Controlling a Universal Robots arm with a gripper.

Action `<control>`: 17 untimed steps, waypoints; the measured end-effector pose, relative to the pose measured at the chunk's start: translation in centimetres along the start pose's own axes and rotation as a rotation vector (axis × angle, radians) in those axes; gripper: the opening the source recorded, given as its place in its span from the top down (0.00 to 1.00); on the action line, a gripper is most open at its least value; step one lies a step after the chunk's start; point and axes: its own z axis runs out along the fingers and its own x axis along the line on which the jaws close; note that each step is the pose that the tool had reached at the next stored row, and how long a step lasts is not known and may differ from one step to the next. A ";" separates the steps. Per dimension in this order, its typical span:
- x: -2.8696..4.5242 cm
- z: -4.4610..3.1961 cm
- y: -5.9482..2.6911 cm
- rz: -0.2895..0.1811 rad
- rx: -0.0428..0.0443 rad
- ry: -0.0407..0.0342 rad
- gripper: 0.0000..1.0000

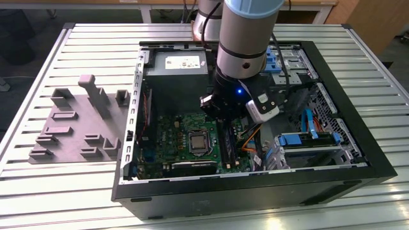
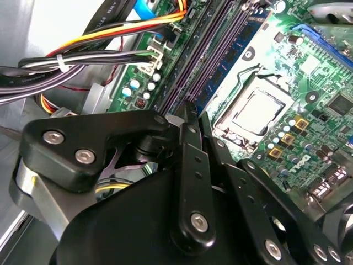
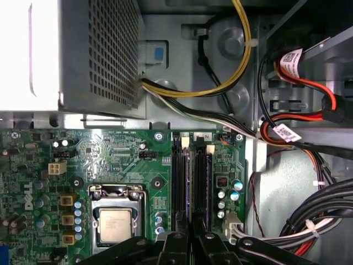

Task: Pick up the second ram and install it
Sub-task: 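Insert the second ram into the second slot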

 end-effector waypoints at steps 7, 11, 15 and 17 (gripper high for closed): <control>-0.01 0.42 -0.16 0.000 0.0000 0.0000 0.86; -0.01 0.42 -0.16 0.000 0.0002 0.0001 0.86; 0.04 0.51 -0.20 0.002 0.0001 0.0000 0.86; 0.09 0.61 -0.20 0.004 0.0000 0.0001 0.86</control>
